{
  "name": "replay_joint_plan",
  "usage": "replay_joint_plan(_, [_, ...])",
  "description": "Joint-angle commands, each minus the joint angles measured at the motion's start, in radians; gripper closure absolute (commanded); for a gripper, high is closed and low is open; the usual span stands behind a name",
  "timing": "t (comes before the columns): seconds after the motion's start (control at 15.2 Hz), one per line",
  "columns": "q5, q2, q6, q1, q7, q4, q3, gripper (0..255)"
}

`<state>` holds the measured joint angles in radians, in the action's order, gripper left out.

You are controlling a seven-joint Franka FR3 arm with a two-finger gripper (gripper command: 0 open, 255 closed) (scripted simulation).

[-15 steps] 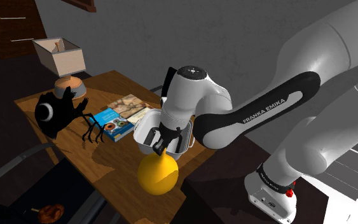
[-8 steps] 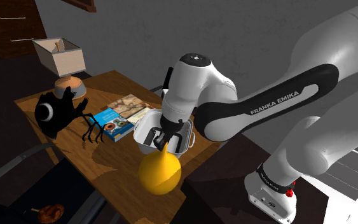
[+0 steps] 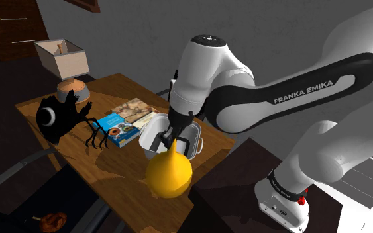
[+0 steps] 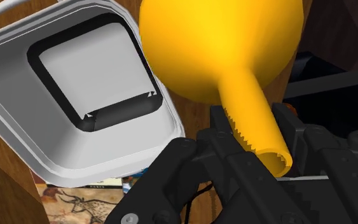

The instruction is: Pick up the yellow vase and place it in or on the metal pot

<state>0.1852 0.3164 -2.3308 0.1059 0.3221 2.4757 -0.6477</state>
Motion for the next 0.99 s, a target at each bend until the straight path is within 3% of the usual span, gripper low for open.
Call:
replay_joint_plan(0.0, [0.008,0.021,0.031,0.004,-0.010,-0.012,0.011,255])
replay_joint_plan(0.92, [0.022,0.104,0.237,0.015,-0.036,-0.140,0.064,255])
